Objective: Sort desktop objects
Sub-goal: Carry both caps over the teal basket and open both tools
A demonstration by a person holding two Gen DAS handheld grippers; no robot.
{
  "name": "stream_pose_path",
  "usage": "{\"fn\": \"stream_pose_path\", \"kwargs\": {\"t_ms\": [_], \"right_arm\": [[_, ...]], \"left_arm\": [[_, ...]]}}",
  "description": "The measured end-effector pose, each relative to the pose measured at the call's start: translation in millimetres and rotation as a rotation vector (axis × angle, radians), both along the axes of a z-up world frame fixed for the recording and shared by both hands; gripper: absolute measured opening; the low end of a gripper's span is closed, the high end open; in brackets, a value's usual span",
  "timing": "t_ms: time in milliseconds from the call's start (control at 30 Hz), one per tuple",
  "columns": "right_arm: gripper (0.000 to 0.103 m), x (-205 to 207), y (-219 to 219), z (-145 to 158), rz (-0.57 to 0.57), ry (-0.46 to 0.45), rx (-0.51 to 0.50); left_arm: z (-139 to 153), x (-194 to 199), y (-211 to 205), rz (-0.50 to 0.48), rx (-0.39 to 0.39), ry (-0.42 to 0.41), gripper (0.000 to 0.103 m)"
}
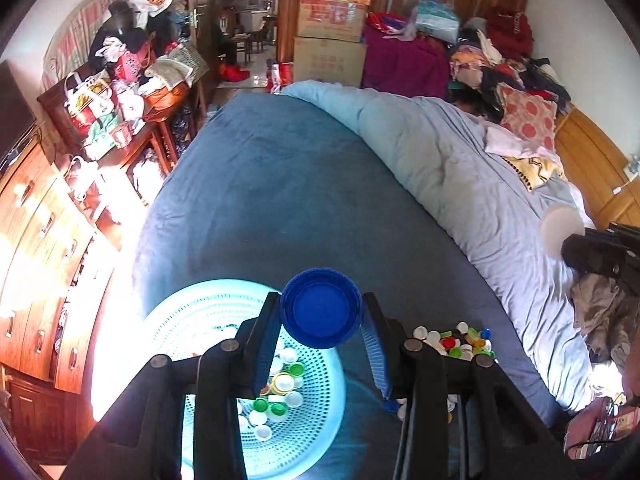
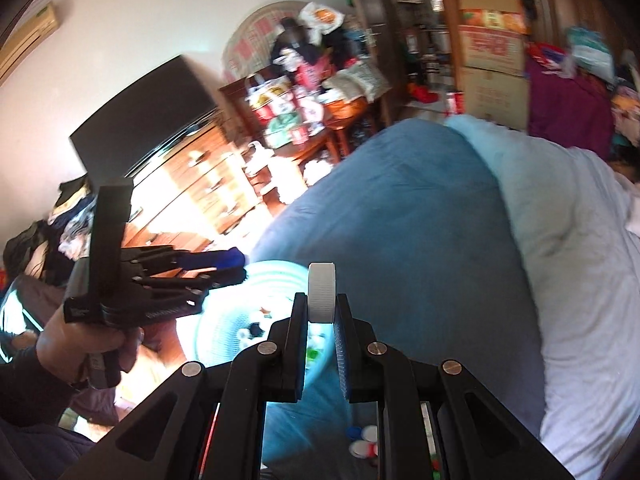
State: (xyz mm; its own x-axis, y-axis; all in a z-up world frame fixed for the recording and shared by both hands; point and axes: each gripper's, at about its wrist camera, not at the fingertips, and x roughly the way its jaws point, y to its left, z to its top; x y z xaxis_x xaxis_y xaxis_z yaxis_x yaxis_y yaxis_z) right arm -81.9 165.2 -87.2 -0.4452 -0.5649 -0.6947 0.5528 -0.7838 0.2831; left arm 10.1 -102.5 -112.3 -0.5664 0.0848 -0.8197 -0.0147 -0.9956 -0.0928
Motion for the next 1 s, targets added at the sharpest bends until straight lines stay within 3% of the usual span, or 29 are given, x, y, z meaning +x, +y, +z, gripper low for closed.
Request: {"fn": "stream_pose_path", "kwargs": {"t_ms": [367, 700, 1000], "right_arm": [[0.014, -14.9, -114.6, -18.4, 0.175, -0.07, 0.025], [0.014, -18.2, -146.7, -25.1, 0.195, -0.093, 0.029], [0.014, -19.4, -158.1, -26.6, 0.195, -0.097, 0.034]], "left_arm": [[-25.3, 10.5, -71.5, 0.092, 0.001, -0.058, 0.04], [-38.1, 17.3, -109.8, 0.109, 0.011, -0.082, 0.04], [-40.1, 19.9, -113.7, 0.099, 0.012, -0.087, 0.04]]}}
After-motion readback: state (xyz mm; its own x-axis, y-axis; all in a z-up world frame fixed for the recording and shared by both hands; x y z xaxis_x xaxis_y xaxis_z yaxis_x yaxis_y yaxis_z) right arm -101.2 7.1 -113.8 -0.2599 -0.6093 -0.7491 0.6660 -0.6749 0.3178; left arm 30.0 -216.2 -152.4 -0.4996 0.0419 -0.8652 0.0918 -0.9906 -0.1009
